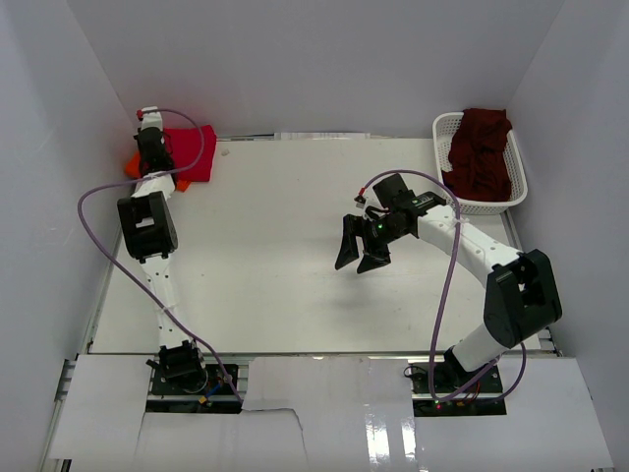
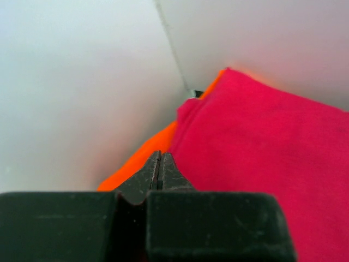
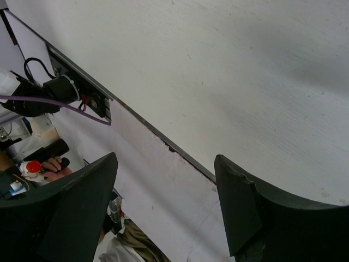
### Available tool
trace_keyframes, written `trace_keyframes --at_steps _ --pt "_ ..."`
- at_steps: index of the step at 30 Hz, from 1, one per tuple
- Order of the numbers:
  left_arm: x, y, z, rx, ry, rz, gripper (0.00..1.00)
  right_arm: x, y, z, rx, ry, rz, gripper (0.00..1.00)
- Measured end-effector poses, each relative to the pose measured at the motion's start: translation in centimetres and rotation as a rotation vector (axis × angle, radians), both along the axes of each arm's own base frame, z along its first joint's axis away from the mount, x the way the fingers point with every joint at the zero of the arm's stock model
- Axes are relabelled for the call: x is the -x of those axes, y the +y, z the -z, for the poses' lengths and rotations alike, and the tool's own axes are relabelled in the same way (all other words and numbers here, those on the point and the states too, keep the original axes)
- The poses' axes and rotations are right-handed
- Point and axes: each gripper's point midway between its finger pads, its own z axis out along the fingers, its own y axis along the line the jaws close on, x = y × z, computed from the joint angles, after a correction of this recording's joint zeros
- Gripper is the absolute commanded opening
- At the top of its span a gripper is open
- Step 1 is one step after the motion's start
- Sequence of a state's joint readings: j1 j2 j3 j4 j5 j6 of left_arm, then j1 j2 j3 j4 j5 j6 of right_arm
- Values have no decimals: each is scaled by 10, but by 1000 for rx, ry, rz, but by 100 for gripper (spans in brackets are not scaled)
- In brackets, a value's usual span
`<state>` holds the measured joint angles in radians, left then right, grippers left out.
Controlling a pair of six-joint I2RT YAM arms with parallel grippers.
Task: Fold and stack the t-shirts
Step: Put the neatly folded tshirt into the corner of the board with the left arm
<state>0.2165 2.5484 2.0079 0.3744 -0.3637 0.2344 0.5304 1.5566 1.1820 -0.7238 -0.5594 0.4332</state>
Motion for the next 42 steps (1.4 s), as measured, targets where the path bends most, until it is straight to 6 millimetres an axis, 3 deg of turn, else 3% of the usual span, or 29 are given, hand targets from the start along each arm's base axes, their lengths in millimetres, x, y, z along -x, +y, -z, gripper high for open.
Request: trace_keyframes --at_steps 5,9,15,24,29,33,35,36,37,42 --pt "5 13 17 12 16 -26 0 0 0 1 1 2 -2 78" --pt "7 10 34 35 40 -18 0 0 0 1 1 2 -3 78" --pt "6 9 42 44 42 -20 1 0 0 1 2 3 -4 78" --pt "3 10 28 44 14 -24 15 1 0 1 -1 0 -10 78" --pt "6 1 4 56 -11 -7 27 0 0 1 -1 -8 -17 79" --pt "20 -20 -34 65 -38 18 49 0 -1 0 -1 -25 -24 79" --pt "31 -34 -56 60 -54 28 65 -1 -2 -2 -3 -42 -30 79" --pt "37 -44 -68 58 -59 36 77 -1 -2 -4 -6 -52 -33 80" --pt "45 -54 -78 55 -67 42 97 -1 -2 -6 -10 -63 -35 80" --pt "90 -107 -115 46 -60 31 98 -6 -3 -27 -46 -171 -38 81"
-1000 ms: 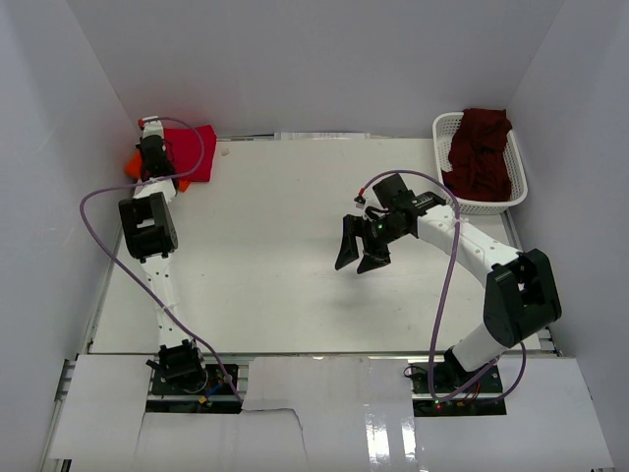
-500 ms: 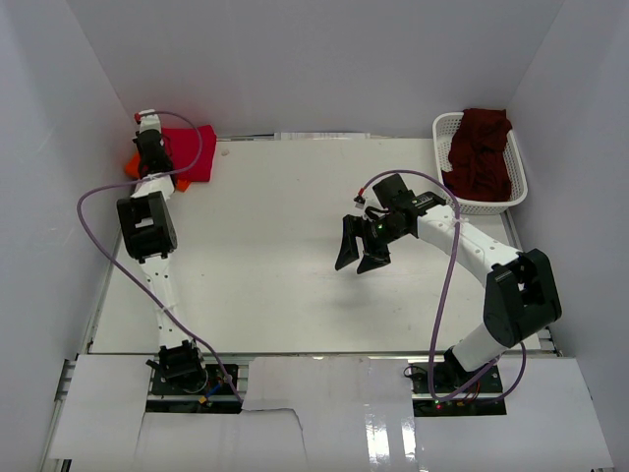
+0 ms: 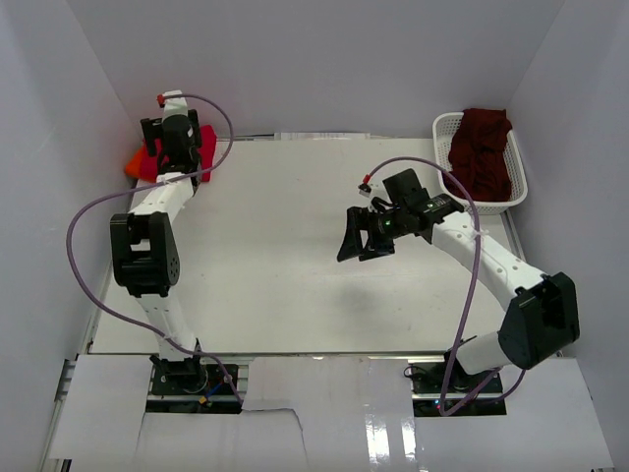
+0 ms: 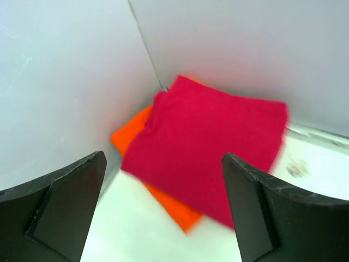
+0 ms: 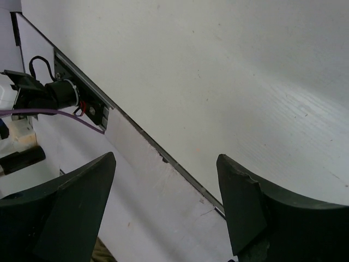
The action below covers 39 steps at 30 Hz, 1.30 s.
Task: Fold and stack the t-shirts
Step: Put the neatly folded tshirt into the corner of the board with the left arm
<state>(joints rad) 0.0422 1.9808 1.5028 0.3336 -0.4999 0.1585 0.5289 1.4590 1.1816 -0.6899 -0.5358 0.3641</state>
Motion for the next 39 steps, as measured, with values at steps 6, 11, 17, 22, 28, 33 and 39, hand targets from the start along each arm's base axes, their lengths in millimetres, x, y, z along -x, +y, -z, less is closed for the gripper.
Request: trace_keyframes --at_steps 6,11,17,22,28,33,39 --pt "45 -71 -11 174 88 79 98 -10 -10 -34 -51 -213 33 92" --pt "133 -85 22 373 216 82 98 -5 -19 -41 -79 -292 42 94" --pt "223 -96 19 474 262 110 98 3 -24 -43 -96 -334 37 97" --pt "272 -102 -18 499 192 174 98 12 -32 -60 -129 -424 47 99" --pt "312 -108 -56 517 80 254 98 18 -36 -73 -157 -484 54 98" --pt "324 -111 -56 523 80 275 98 21 -38 -67 -153 -477 54 98" --pt "325 -111 -38 527 152 258 98 22 -38 -67 -156 -479 54 98"
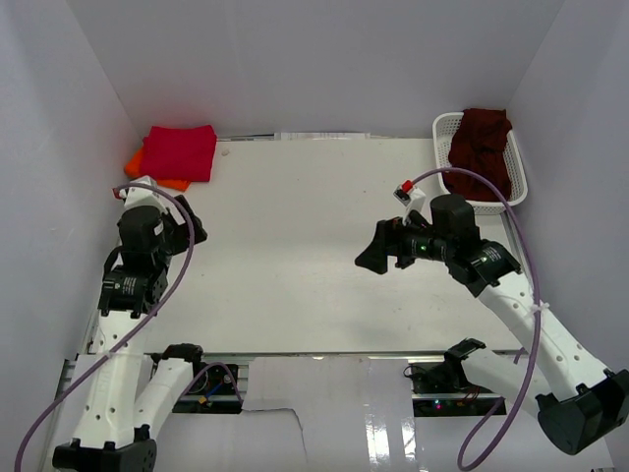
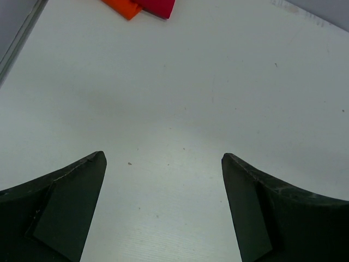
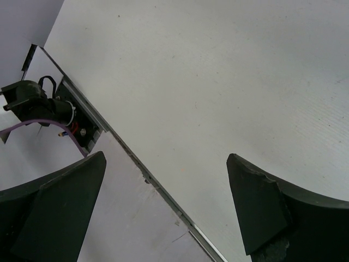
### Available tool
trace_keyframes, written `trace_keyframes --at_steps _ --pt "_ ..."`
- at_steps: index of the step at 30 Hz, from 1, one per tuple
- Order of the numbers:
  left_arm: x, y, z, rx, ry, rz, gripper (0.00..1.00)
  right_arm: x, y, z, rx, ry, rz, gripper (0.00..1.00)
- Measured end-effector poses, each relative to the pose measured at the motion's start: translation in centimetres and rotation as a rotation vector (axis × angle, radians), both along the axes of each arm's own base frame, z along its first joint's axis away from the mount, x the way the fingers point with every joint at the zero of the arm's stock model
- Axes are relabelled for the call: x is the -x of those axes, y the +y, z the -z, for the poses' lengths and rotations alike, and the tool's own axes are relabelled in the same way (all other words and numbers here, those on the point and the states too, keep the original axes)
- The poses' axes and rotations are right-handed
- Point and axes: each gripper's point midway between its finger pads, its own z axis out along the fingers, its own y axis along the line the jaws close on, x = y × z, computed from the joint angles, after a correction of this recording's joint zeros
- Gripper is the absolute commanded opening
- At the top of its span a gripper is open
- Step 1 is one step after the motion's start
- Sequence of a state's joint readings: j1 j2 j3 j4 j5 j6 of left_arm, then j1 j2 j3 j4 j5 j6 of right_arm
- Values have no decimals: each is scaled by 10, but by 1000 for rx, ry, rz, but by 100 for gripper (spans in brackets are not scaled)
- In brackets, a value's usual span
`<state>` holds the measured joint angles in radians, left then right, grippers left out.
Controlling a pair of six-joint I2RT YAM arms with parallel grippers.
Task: Fold and stack the t-shirts
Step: Put the neatly folded tshirt into the corner of the board with the left arm
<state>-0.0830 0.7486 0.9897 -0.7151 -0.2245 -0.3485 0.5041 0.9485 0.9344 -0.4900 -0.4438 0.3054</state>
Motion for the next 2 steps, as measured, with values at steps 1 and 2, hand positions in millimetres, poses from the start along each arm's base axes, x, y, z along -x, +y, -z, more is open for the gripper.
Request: trace_keyframes --at_steps 1,2 --pt "-1 0 3 -1 13 0 98 0 0 -1 -1 -3 0 98" --pt "-1 0 5 -3 22 -1 98 1 0 -1 -3 -4 0 98"
